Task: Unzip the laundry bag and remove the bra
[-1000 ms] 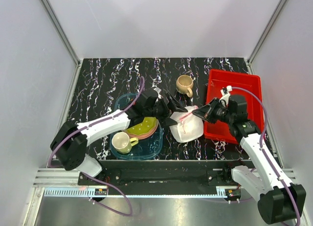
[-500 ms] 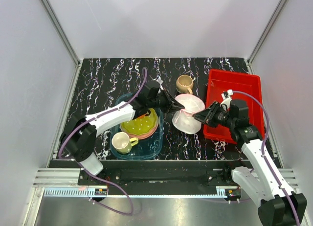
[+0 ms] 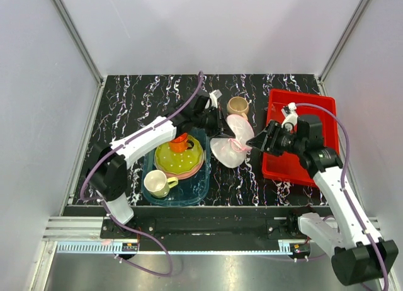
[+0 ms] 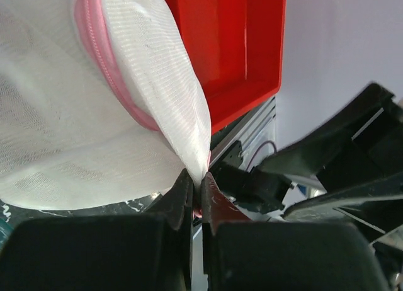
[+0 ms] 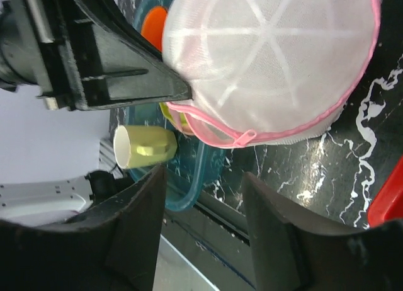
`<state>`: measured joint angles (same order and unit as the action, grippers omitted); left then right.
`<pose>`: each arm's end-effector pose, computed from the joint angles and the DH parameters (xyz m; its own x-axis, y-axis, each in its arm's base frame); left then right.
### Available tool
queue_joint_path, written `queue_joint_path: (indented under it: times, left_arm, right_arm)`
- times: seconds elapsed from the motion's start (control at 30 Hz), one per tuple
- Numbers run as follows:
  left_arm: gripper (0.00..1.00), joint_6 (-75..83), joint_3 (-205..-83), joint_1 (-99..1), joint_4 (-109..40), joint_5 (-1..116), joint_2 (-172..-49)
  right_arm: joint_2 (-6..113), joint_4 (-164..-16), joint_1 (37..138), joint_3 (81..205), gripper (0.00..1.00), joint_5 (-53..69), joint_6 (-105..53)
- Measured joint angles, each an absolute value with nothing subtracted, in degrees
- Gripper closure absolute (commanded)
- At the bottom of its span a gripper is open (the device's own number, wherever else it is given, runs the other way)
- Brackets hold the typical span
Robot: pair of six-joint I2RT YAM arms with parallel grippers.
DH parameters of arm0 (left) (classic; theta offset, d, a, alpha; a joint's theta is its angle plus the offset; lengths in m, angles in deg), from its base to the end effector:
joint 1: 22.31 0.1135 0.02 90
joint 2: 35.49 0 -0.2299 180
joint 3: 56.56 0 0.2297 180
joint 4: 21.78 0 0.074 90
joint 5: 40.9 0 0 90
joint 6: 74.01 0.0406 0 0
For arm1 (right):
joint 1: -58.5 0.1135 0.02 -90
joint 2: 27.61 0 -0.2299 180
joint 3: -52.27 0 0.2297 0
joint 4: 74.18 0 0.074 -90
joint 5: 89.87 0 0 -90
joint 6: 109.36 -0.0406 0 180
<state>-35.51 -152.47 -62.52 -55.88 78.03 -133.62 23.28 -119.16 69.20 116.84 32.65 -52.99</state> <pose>0.2701 -0.2541 0.2673 -0.9567 -0.0881 -0.2773 0.1830 0.5587 -0.8089 0.1833 0.0568 0.2900 -0.7617 0.3313 -0.5568 -0.2235 0.6723 0.7058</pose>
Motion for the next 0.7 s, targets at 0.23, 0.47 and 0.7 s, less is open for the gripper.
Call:
queue_joint_path:
  times: [0.23, 0.47, 0.7]
  left_arm:
    - [1.0, -28.32, -155.66, -62.56, -59.77, 80.83, -135.1]
    - [1.0, -26.38, -155.75, -62.56, -61.17, 81.55, -135.1]
    - [1.0, -25.85, -155.99, -62.72, -61.3, 81.68, -135.12]
  right_arm:
    - [29.58, -120.76, 69.2, 116.84, 0.41, 36.47, -50.39]
    - [31.74, -119.29, 69.38, 115.38, 0.44, 39.16, -50.98]
    - [35.24, -116.58, 70.84, 115.35, 0.44, 39.86, -51.63]
